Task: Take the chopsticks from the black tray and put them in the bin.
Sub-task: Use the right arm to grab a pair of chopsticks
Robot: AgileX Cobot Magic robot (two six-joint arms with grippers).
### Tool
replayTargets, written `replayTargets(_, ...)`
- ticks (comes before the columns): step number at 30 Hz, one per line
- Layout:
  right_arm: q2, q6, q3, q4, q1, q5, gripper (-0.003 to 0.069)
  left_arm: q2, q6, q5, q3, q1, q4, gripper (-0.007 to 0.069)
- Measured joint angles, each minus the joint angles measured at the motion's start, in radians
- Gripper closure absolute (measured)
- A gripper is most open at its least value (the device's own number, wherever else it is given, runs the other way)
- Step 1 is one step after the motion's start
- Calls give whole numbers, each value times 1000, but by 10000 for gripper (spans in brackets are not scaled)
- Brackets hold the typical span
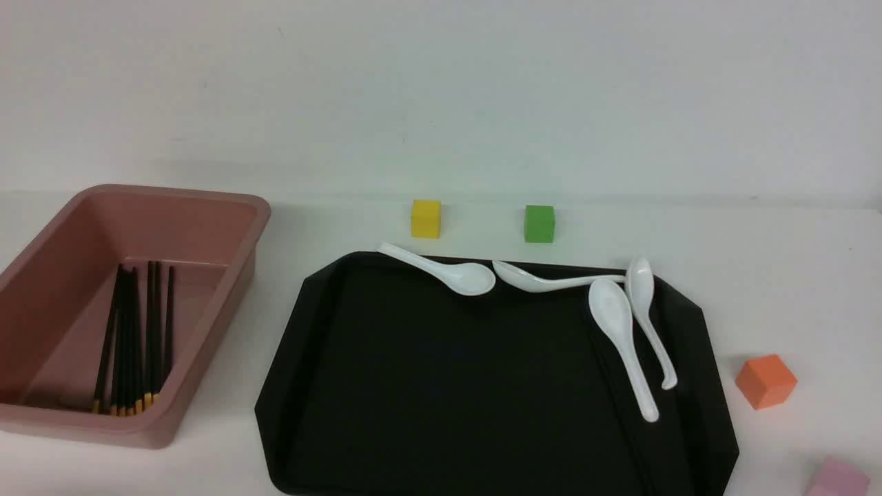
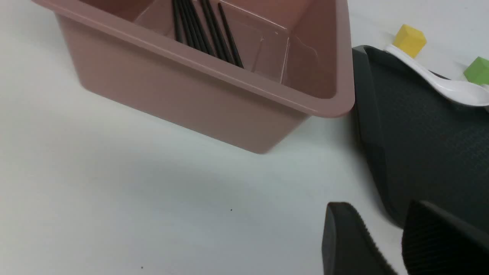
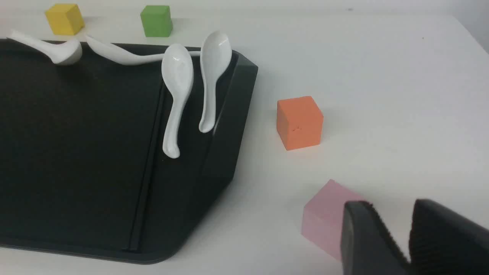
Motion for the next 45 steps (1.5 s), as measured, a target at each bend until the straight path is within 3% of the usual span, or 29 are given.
replayTargets(45, 0, 3, 0, 0, 0, 0, 420, 0, 0, 0, 0, 0, 0, 386)
